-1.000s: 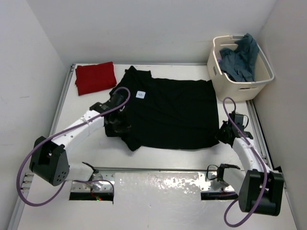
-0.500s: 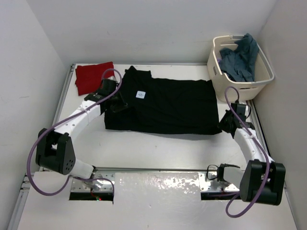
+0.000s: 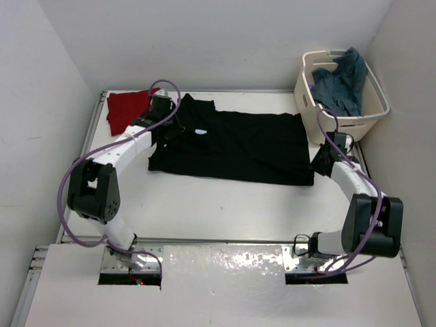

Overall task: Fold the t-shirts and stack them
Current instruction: Fold the flattened tshirt in 1/3 of the way

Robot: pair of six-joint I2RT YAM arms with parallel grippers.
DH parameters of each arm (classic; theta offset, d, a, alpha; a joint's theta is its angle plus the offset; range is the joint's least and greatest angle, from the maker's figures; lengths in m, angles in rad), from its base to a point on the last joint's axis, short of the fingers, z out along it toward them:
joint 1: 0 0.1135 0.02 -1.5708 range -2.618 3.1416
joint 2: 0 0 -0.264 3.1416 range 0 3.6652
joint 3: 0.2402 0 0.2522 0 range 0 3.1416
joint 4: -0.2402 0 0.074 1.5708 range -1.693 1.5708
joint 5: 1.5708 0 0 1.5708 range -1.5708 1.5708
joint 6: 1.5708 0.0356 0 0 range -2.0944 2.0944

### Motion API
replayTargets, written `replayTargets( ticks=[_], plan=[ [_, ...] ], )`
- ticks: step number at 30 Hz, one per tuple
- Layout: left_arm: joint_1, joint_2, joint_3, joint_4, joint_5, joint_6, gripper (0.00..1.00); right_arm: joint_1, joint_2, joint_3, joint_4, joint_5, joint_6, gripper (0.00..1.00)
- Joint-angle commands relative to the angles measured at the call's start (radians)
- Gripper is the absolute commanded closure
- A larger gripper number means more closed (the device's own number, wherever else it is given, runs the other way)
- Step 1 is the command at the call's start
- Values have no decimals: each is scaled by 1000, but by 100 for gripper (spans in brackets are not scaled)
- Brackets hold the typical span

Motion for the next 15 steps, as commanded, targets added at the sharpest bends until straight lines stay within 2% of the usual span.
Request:
replayTargets(
  ticks=[1,6,8,9,10,11,12,13,14,15],
  plan=[
    [21,47,62,62,-43,34,100,2,66,72,44,37,5,100],
    [32,167,126,103,-75,51,100,2,171,132,90,60,2,100],
    [42,228,167,94,-83,65,100,2,227,164,89,63,-11,94],
    [42,248,210,89,-104,66,100,2,244,204,87,63,-22,90],
    [44,287,227,88,-112,71,100,2,261,217,93,61,-34,78],
    [46,304,264,74,-131,77,100,2,281,241,89,57,-42,71],
    [50,336,282,57,-135,72,100,2,288,253,87,46,-60,57],
    [55,350,295,46,-135,71,96,2,289,263,75,45,-61,57],
    [58,360,312,16,-133,65,77,2,275,270,59,49,-68,44],
    [62,374,339,-16,-135,63,45,3,263,266,61,54,-80,33]
  ],
)
